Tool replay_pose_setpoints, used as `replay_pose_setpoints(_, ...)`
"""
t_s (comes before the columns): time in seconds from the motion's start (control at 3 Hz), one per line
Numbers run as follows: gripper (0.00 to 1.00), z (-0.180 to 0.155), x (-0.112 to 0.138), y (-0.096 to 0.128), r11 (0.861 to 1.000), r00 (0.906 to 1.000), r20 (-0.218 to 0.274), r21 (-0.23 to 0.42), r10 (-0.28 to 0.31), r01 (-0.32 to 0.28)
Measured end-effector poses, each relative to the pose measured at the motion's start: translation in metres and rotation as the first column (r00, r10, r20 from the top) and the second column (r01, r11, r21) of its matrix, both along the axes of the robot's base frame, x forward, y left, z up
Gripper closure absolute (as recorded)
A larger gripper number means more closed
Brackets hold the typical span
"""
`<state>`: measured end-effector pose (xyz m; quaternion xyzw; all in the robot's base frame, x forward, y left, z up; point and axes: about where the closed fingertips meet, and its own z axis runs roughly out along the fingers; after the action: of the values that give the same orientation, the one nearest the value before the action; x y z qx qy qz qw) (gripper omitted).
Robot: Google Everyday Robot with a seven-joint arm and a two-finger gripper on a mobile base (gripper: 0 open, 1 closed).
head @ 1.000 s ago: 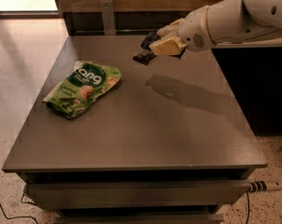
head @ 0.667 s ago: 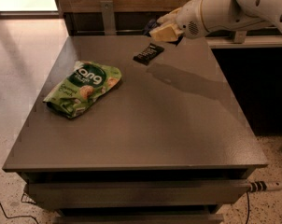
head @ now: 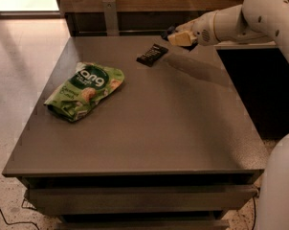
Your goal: Move rxbar blueberry near rxbar chocolate
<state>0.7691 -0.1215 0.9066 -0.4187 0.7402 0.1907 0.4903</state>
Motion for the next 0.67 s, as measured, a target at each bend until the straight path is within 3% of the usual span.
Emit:
replay_pose_setpoints(0.33, 1.00, -0.0254, 0.0167, -0.0188, 0.997, 0.9969, -0.023, -0.012, -0.075, 0.075)
replay_pose_setpoints(0.67, 0.80, -0.0249, 0.0163, -0.0142, 0.998, 0.9976, -0.023, -0.010, -0.066, 0.065)
